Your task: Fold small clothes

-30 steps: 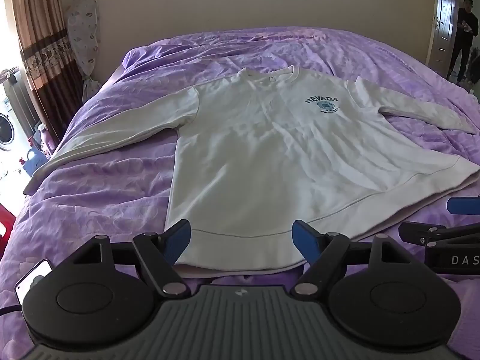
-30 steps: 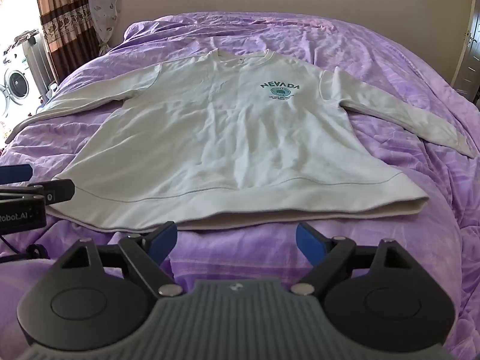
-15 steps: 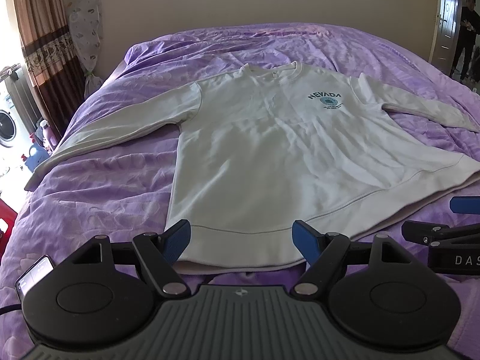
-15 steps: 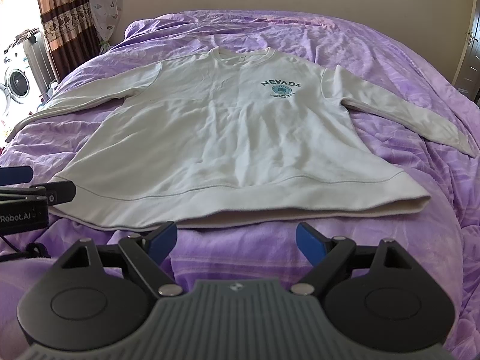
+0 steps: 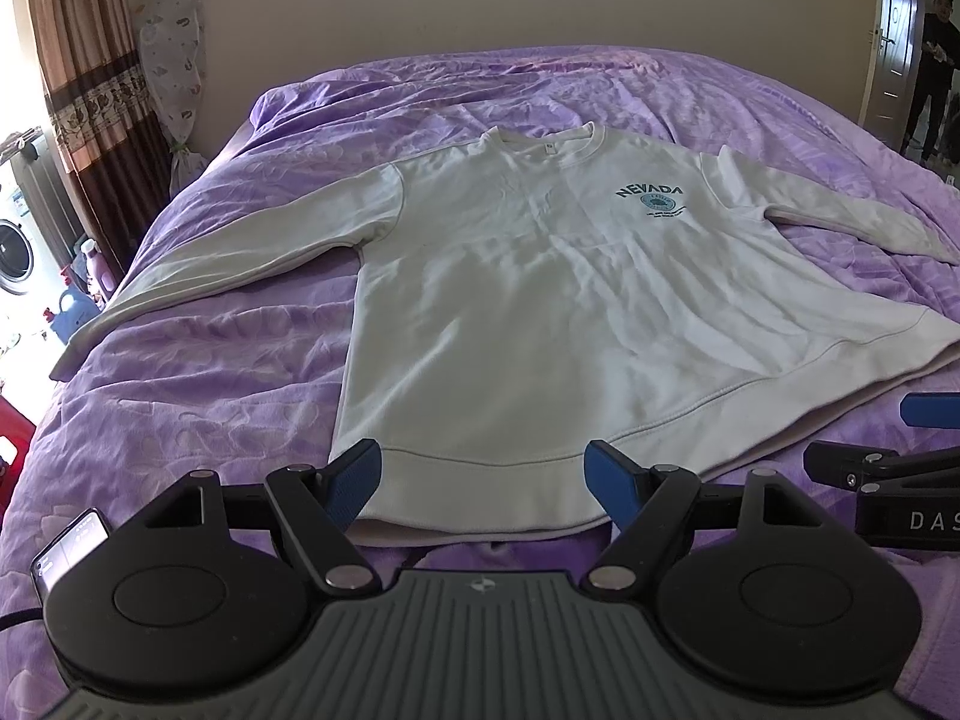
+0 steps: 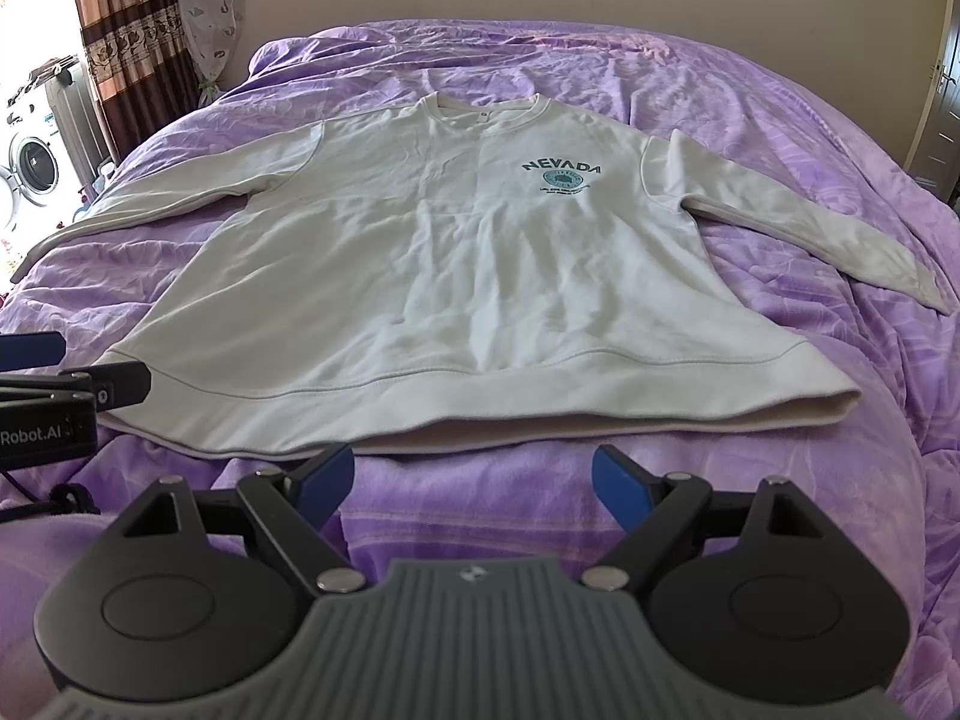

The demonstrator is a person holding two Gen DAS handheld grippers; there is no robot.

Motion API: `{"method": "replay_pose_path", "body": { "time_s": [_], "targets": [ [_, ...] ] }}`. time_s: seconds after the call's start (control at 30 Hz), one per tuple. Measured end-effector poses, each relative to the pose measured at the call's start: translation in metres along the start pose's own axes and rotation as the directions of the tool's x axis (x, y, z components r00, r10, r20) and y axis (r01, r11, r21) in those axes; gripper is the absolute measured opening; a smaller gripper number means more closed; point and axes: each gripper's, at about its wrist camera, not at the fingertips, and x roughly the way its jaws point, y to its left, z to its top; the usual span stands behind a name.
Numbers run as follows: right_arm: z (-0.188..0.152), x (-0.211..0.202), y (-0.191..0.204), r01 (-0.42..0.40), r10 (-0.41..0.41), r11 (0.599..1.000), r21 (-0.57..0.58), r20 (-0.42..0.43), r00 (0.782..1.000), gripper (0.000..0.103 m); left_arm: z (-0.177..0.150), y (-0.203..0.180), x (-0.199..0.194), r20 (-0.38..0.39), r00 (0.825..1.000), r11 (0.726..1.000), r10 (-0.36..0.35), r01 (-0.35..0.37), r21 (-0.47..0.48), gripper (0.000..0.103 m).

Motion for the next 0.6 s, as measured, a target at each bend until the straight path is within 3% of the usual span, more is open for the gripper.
{"method": "replay_pose_path", "body": {
  "time_s": [0.6],
  "targets": [
    [-0.0007, 0.0005, 0.0001, 0.000, 0.000, 1.000, -0.001, -0.004, 1.000, 0.083, -0.0005, -0.0002, 0.0010, -0.005, 1.000, 1.000, 0.001, -0.001, -0.001, 0.090]
  ]
}}
